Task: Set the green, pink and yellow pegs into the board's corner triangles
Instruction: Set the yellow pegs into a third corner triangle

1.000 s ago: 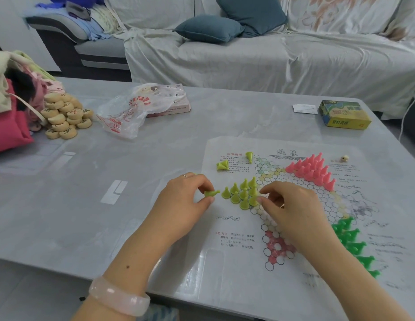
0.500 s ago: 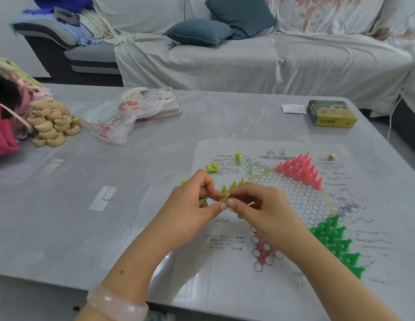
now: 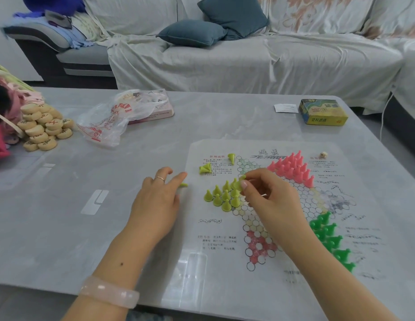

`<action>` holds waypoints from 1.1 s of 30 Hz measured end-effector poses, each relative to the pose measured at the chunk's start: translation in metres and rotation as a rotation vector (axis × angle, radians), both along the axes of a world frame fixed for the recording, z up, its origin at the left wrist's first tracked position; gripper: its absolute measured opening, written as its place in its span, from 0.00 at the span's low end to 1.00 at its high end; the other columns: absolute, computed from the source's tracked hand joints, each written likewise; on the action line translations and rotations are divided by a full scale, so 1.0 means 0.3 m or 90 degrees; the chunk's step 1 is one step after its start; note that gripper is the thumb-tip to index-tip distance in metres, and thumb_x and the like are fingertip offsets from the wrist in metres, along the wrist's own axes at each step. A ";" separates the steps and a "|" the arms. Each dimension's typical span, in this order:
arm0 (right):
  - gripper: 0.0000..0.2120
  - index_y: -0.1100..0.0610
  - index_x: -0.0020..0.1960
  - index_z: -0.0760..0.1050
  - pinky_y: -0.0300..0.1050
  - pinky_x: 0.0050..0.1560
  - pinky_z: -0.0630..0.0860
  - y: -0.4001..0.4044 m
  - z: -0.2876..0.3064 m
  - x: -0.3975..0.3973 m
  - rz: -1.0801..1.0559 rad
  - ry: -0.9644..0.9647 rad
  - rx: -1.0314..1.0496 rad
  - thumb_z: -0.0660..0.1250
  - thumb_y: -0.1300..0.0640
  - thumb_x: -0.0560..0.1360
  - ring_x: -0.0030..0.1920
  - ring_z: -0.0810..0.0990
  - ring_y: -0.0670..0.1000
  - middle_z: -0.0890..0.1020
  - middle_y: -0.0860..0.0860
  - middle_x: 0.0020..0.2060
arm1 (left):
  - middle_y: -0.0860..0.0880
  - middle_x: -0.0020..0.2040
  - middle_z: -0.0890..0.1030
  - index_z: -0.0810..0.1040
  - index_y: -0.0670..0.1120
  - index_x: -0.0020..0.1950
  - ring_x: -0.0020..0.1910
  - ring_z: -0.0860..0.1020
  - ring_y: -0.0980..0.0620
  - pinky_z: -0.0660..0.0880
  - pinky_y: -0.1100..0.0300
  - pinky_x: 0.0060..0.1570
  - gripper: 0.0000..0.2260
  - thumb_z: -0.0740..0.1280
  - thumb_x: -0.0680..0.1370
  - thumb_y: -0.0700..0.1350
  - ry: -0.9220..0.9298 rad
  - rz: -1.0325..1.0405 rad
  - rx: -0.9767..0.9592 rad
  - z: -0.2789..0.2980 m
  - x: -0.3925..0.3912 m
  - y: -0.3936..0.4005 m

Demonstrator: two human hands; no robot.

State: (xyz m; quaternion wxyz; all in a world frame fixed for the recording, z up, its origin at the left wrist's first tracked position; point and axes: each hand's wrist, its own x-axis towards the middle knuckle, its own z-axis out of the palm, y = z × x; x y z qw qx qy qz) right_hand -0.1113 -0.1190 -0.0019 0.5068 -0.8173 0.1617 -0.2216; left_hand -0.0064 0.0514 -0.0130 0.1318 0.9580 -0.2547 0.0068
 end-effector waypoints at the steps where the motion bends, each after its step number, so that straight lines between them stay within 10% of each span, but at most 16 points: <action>1: 0.02 0.51 0.44 0.76 0.29 0.38 0.72 0.000 0.000 -0.001 -0.002 0.000 0.000 0.65 0.56 0.73 0.36 0.75 0.38 0.79 0.44 0.34 | 0.52 0.73 0.57 0.58 0.56 0.73 0.61 0.64 0.46 0.68 0.57 0.54 0.22 0.54 0.79 0.42 0.006 -0.008 0.028 -0.006 0.002 -0.003; 10: 0.02 0.50 0.44 0.75 0.31 0.34 0.73 -0.017 -0.007 -0.005 -0.050 0.039 -0.008 0.64 0.56 0.74 0.36 0.77 0.43 0.80 0.47 0.34 | 0.49 0.51 0.75 0.76 0.47 0.52 0.52 0.72 0.47 0.70 0.55 0.43 0.08 0.61 0.76 0.41 0.036 0.059 -0.060 -0.019 0.021 -0.008; 33: 0.06 0.51 0.47 0.77 0.43 0.43 0.76 0.016 -0.033 -0.013 0.017 0.229 -0.321 0.62 0.54 0.74 0.42 0.77 0.48 0.80 0.46 0.40 | 0.54 0.47 0.78 0.71 0.51 0.45 0.36 0.69 0.59 0.64 0.70 0.33 0.01 0.62 0.76 0.45 0.088 0.005 -0.210 0.055 -0.024 -0.019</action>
